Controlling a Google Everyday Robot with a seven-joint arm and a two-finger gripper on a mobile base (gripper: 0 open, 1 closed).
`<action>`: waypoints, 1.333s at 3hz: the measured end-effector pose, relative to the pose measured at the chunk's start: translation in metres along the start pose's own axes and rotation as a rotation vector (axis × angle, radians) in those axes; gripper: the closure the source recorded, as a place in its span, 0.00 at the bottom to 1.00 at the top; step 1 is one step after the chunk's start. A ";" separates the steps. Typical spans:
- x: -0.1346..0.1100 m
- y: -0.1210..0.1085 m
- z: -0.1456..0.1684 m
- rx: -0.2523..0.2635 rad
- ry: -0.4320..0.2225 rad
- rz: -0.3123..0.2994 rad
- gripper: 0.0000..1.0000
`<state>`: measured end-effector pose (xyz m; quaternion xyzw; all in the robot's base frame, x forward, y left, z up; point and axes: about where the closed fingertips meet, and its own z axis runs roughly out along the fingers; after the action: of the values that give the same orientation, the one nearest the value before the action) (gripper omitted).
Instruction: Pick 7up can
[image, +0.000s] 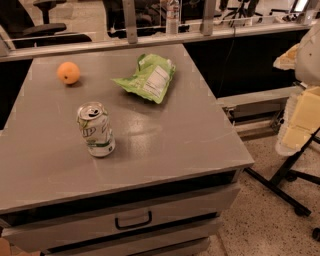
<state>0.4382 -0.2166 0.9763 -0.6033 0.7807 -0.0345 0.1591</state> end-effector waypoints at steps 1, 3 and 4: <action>0.000 0.000 0.000 0.000 0.000 0.000 0.00; -0.037 -0.003 -0.009 0.047 -0.266 0.028 0.00; -0.077 -0.002 -0.005 0.067 -0.463 0.063 0.00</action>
Offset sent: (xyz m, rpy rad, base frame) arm 0.0053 0.0421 0.0341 0.3145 -0.1361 0.0897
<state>0.4556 -0.1446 0.9969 -0.5646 0.7403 0.0841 0.3550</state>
